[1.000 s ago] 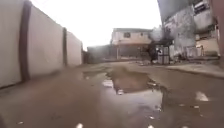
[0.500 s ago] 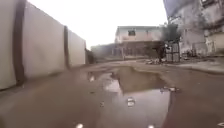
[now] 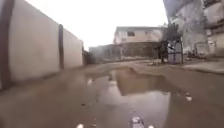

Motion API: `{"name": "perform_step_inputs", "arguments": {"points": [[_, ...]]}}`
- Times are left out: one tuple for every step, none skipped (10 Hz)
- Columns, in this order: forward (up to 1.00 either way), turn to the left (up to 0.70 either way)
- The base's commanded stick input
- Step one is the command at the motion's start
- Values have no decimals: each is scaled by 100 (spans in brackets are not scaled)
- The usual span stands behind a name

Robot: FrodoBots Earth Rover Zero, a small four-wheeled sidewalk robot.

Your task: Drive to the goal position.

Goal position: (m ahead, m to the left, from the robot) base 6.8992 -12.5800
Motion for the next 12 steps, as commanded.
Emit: {"name": "perform_step_inputs", "arguments": {"points": [[100, -33], [100, -26], [100, -1], [100, 7], [100, 7], [100, 7], [100, 7], [100, 7], [100, 7], [100, 7], [100, 7], [100, 7]]}}
